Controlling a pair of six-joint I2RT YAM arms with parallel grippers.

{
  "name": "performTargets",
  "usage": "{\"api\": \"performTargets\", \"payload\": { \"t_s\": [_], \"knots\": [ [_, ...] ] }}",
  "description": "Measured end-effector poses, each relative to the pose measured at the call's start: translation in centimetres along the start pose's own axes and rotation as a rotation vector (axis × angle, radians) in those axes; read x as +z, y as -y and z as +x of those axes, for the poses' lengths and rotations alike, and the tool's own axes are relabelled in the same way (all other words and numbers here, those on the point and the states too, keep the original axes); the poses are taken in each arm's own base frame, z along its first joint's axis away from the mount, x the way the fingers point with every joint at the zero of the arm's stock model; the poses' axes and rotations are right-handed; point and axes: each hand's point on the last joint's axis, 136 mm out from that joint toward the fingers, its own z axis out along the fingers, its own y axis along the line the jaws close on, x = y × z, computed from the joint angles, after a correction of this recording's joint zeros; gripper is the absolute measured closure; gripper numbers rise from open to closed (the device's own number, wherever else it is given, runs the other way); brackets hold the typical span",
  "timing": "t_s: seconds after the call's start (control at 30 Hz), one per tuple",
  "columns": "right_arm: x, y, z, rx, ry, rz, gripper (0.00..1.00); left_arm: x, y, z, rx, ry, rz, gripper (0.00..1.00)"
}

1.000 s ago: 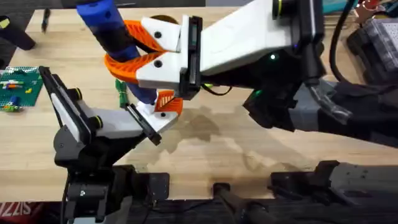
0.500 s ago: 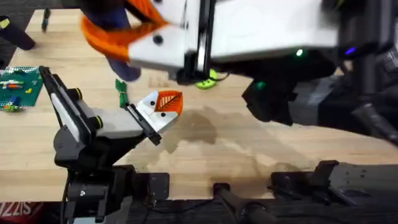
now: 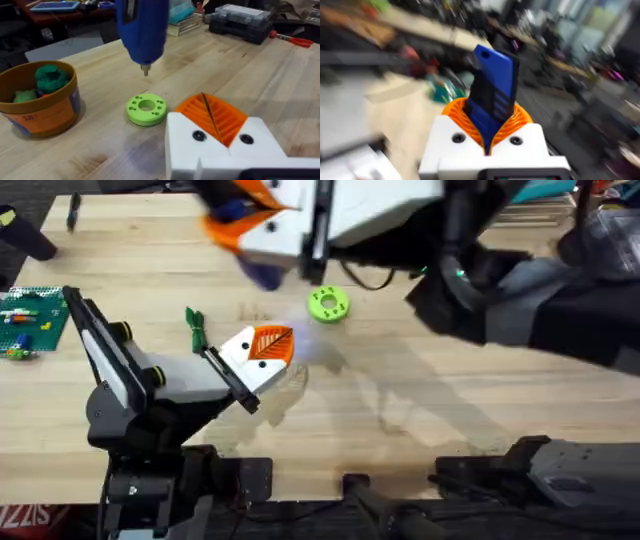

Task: Pick up the gripper from the table and insert it into the empty holder that is missing its gripper. Then pick up a screw, insert it into the mounting hole, and use the screwdriver to tighten it. Finally, clean up the table by picking up the vegetable and placing it into the bucket.

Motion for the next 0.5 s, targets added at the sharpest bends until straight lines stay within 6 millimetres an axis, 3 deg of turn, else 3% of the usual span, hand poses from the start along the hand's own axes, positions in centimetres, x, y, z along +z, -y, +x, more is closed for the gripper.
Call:
{"api": "performTargets", "payload": {
  "t_s": [0.27, 0.5],
  "knots": [
    [-6.3, 7.6, 7.0, -0.096, -0.268, 0.162, 0.974, 0.0, 0.0, 0.0, 0.0, 0.0, 0.0, 0.988],
    [-12.4, 9.6, 14.2, -0.171, -0.608, 0.208, 0.974, 0.0, 0.0, 0.0, 0.0, 0.0, 0.0, 0.988]
  ]
}}
